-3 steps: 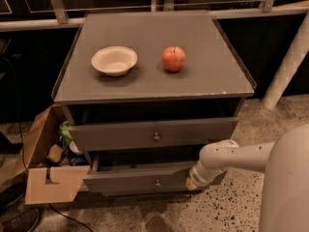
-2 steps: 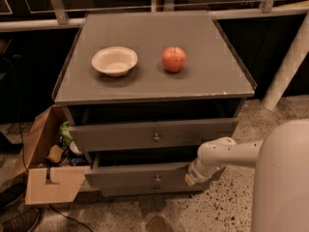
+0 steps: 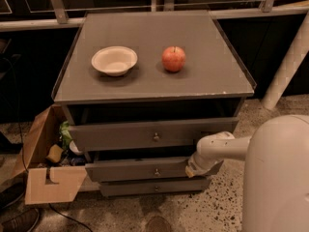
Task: Close middle drawer
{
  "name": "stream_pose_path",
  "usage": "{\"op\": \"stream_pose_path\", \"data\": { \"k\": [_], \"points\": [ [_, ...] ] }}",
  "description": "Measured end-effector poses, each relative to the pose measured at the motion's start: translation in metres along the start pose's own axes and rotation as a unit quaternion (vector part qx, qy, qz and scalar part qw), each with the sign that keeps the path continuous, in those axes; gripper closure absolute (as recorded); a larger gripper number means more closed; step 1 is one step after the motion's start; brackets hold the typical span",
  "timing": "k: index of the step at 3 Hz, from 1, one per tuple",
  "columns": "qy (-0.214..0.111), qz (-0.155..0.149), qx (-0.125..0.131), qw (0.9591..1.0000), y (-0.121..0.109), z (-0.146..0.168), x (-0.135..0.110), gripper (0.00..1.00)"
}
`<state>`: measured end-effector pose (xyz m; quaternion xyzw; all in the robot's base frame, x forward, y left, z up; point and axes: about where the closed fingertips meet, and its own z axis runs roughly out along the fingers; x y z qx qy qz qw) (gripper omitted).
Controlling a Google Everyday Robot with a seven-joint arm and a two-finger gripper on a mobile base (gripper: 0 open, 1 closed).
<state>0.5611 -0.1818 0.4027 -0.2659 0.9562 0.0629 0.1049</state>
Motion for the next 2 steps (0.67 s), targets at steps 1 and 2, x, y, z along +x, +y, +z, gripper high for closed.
{"op": "stream_pose_path", "data": {
  "k": [1,2],
  "points": [
    [-0.001,0.007,0.0,1.0,-0.0017,0.0044,-0.0065,1.0],
    [-0.004,0.014,0.003,0.9999,-0.0065,0.0061,-0.0136,1.0]
  ]
}}
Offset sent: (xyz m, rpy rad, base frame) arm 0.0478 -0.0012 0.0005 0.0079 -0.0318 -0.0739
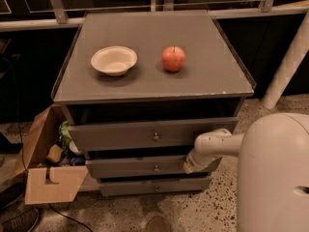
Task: Close middle drawer
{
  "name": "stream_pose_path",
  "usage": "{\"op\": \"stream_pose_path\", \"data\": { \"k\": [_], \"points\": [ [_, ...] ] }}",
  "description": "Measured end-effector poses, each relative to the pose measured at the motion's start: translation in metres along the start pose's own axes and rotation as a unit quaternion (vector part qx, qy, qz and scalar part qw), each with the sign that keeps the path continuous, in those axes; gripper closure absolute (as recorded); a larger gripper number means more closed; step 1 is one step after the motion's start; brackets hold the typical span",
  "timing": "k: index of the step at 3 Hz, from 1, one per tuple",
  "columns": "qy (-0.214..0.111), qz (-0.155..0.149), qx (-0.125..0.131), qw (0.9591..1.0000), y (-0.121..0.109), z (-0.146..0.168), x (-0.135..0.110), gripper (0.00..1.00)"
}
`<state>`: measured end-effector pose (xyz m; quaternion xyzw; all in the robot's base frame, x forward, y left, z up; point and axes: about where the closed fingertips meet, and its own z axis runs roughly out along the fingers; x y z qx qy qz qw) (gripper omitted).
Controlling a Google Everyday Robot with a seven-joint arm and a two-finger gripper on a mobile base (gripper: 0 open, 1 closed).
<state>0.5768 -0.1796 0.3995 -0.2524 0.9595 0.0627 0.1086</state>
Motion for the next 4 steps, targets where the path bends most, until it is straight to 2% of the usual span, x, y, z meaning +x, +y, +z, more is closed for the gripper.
{"op": "stream_pose_path", "data": {
  "k": [1,2,3,4],
  "points": [
    [-0.006,0.012,0.009,0.9999,-0.011,0.001,-0.011,1.0],
    [-0.006,0.012,0.009,0.9999,-0.011,0.001,-0.011,1.0],
    [0.002,0.008,-0.008,0.9999,-0.005,-0.004,0.001,1.0],
    [0.038,0.011,-0.033,0.9987,0.002,-0.022,0.052,1.0]
  ]
}}
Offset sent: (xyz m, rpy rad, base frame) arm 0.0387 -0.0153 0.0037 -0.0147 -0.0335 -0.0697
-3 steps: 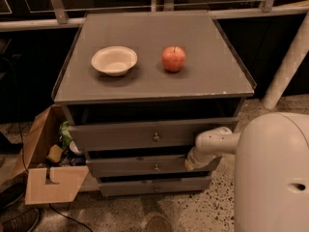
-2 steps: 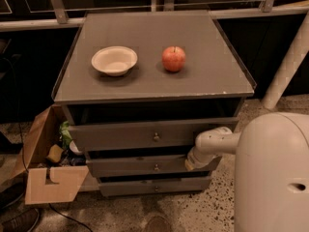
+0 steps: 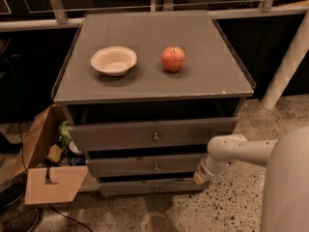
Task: Close middle drawer
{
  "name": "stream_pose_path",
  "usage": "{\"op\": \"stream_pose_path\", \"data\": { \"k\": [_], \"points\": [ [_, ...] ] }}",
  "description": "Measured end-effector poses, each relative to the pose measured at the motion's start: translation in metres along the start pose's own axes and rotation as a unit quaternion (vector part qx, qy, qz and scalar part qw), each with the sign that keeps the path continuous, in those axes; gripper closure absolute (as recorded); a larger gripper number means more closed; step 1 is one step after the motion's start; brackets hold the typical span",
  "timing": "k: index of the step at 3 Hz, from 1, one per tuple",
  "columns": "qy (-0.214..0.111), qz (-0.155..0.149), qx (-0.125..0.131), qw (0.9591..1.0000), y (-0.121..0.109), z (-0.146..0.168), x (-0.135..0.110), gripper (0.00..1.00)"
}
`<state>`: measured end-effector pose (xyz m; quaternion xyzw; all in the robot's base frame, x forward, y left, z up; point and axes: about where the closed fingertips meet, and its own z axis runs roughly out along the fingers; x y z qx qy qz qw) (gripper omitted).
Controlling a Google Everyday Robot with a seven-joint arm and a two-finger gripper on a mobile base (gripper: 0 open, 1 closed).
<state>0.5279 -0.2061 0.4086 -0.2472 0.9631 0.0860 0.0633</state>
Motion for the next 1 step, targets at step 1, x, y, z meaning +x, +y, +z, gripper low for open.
{"op": "stream_pose_path", "data": {
  "k": [1],
  "points": [
    [0.027,0.023,-0.005,0.9993,-0.0055,-0.021,0.0496,1.0]
  ]
}}
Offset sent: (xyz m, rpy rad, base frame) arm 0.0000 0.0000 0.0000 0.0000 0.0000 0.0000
